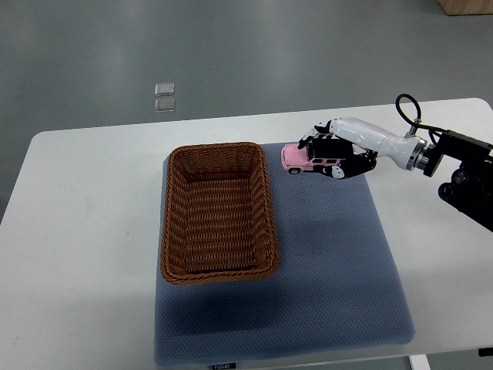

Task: Place pink car in brown basket
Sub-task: 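Lift the pink SUV and carry it over the wicker basket, then open the right hand to release the SUV into the basket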

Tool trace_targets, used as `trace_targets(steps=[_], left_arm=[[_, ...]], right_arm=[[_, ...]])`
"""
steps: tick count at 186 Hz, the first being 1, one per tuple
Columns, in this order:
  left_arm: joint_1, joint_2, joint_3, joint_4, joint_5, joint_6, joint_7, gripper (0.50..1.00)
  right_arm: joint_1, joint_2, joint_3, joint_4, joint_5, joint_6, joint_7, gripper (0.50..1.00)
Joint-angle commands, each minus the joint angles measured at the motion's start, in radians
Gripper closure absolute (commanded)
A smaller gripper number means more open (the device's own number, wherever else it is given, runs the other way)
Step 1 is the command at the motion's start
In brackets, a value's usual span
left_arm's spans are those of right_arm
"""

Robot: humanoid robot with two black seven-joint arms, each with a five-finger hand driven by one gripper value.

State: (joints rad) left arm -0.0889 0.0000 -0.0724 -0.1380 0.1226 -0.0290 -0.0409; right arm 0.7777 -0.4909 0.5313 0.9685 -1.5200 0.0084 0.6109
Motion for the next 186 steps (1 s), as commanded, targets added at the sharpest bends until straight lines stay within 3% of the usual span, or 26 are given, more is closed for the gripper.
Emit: trace_targets(steps=[1,44,79,110,144,147,161,178,186], left_arm=[[0.001,0.000,0.000,0.000,0.000,0.000,0.001,0.500],[0.006,0.000,-0.001,0.000,0.000,0.000,-0.001,0.500],[0.008,0.000,-0.001,-0.002,0.000,0.000,0.001,0.500],[0.008,0.000,-0.001,-0.003,0.000,0.000,0.000,0.500],[0.008,0.000,0.000,-0.006,0.000,0.000,-0.001,0.500],[0.008,0.000,0.000,-0.006,0.000,0.000,0.000,0.500],[0.008,0.000,0.000,-0.008,0.000,0.000,0.000,0.500],[0.008,0.000,0.000,-0.008,0.000,0.000,0.000,0.500],[0.006,0.000,0.000,-0.008,0.000,0.000,0.001,0.500]], right_arm=[[0.048,0.017,-0.011,0.007,0.001,0.015,0.000,1.000],[0.155,0.175,-0.126,0.001,0.001,0.038,0.000,1.000],[0.167,0.331,-0.229,-0.065,-0.006,0.025,0.000,1.000],[0.161,0.365,-0.271,-0.146,-0.012,0.002,0.000,1.000],[0.149,0.380,-0.271,-0.155,-0.005,-0.013,0.000,1.000],[0.147,0.380,-0.269,-0.155,-0.005,-0.019,0.000,0.949],[0.140,0.380,-0.269,-0.155,-0.003,-0.041,0.000,0.802],[0.133,0.380,-0.269,-0.155,-0.003,-0.047,0.000,0.665],[0.132,0.380,-0.267,-0.154,-0.002,-0.048,0.000,0.634]])
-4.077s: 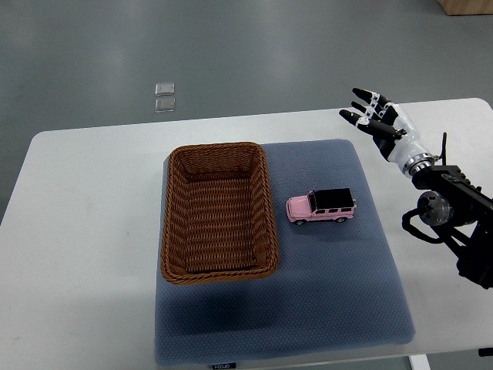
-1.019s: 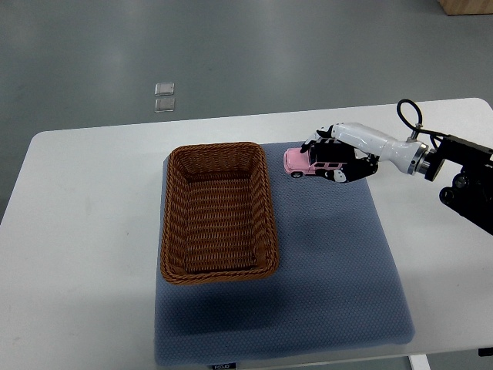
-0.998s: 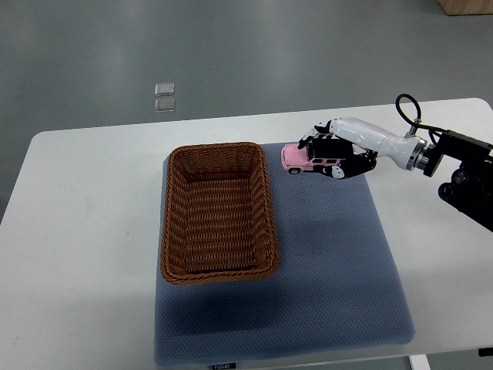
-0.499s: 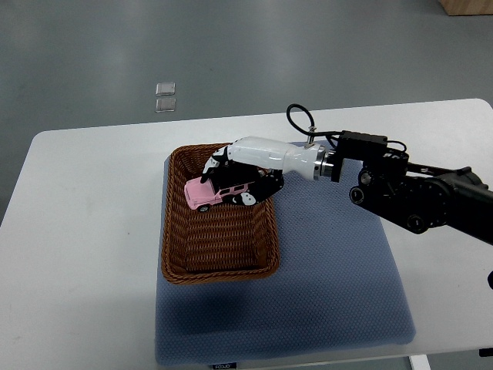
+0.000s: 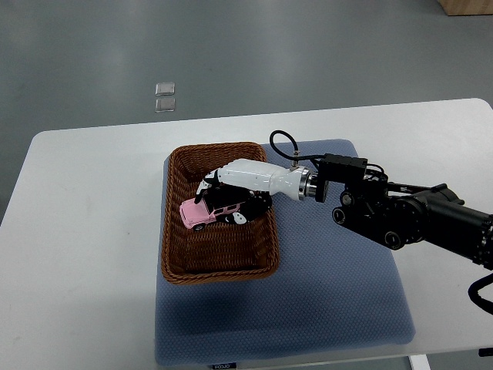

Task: Place pink car in brown basket

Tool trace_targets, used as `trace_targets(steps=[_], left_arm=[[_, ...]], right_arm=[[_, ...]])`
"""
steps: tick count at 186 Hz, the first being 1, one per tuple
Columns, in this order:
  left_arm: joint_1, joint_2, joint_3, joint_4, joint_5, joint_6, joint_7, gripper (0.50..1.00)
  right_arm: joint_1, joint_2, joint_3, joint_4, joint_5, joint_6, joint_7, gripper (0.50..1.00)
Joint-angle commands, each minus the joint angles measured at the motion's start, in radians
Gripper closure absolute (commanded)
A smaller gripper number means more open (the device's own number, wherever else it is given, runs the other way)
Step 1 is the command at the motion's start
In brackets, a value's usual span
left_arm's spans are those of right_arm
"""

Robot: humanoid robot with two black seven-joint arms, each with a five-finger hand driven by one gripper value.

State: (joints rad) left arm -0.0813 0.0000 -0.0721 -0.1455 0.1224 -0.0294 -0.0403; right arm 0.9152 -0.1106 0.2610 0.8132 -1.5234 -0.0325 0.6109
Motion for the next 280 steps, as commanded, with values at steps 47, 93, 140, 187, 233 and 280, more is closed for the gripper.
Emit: trace_targets(steps=[47,93,140,187,233,280], left_arm=[[-0.002,0.000,0.000,0.001,0.000,0.000,-0.001,0.500],[-0.002,0.000,0.002,0.001,0.000,0.000,-0.001,0.500],[-0.002,0.000,0.003,-0.002,0.000,0.000,-0.001,0.500],[-0.002,0.000,0.005,-0.003,0.000,0.000,0.000,0.500],[-0.002,0.000,0.006,-0.002,0.000,0.000,-0.001,0.500],[-0.002,0.000,0.005,0.000,0.000,0.000,-0.001,0.500]], right_arm=[[-0.006,-0.015,0.021,0.006,0.068,-0.066,0.000,0.632],[-0.015,-0.070,0.253,0.006,0.406,-0.063,-0.011,0.632],[-0.165,-0.123,0.471,0.001,0.818,-0.073,-0.207,0.632],[-0.253,-0.172,0.547,0.001,1.046,-0.070,-0.391,0.632],[-0.277,-0.185,0.546,0.004,1.092,-0.067,-0.431,0.585],[-0.277,-0.178,0.552,0.003,1.091,-0.072,-0.422,0.583]])
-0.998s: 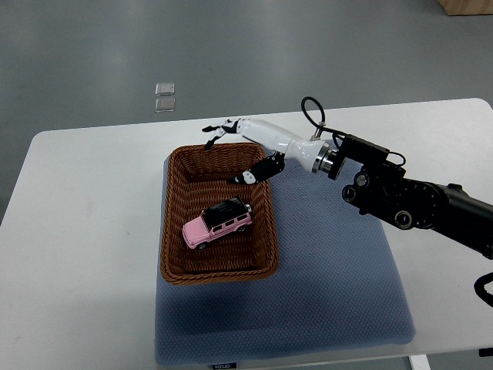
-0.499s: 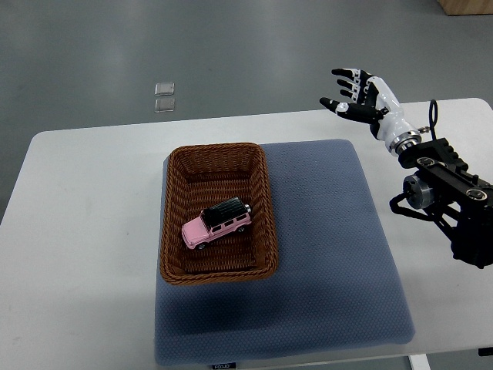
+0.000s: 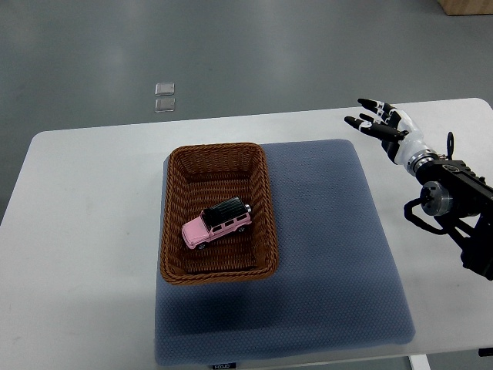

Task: Place pink car in brown basket

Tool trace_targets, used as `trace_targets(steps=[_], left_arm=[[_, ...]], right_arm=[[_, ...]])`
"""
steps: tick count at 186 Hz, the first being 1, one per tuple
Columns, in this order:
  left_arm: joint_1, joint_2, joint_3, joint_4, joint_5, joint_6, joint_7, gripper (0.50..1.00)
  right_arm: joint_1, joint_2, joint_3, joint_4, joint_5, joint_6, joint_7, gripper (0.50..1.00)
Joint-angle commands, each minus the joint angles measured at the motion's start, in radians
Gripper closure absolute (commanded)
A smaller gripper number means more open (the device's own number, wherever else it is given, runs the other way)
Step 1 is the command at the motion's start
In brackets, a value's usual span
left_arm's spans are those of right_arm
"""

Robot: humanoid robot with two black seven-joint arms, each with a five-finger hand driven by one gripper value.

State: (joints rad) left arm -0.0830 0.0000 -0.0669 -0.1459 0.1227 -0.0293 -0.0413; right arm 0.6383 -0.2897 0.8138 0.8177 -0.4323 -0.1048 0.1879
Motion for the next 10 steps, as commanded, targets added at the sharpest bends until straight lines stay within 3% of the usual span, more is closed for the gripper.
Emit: trace_targets(steps=[1,10], left_arm=[[0.000,0.000,-0.001,0.000,0.000,0.000,0.000,0.500],[0.000,0.000,-0.001,-0.001,0.000,0.000,0.000,0.500]], right_arm=[[0.000,0.001,-0.001,-0.002,0.000,0.001,0.001,0.583],[0.000,0.001,-0.001,-0.002,0.000,0.002,0.004,0.583]])
